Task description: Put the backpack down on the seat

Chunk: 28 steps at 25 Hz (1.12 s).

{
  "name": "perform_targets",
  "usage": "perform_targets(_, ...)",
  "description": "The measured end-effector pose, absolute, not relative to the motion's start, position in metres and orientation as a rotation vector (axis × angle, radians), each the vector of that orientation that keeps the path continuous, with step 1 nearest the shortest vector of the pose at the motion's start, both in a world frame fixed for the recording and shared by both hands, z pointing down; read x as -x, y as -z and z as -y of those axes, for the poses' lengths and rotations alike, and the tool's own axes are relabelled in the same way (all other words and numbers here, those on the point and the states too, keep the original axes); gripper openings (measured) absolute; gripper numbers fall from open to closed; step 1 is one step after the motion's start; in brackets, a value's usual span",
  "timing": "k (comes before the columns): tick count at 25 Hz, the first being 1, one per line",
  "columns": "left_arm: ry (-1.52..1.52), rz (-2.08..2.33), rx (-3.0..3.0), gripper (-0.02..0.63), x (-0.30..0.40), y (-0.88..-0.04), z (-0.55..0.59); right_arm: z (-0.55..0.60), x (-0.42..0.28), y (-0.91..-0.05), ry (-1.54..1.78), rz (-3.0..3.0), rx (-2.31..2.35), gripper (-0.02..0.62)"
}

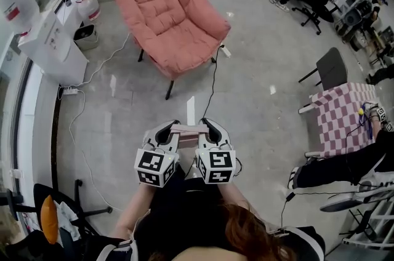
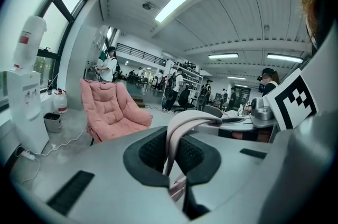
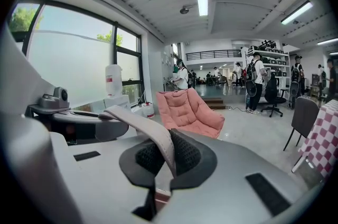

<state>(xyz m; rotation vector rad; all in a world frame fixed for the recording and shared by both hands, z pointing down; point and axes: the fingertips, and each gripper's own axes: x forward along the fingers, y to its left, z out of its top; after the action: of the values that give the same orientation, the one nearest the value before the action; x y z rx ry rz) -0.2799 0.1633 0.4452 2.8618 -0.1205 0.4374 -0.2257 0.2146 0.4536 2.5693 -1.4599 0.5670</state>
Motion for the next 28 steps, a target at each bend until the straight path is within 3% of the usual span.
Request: perform_targets(28, -0.422, 0.128, -2.859, 0.020, 0.259, -0.446, -0.058, -0.109, 0.207, -0.455, -0.576, 1.497, -2.562, 0.034)
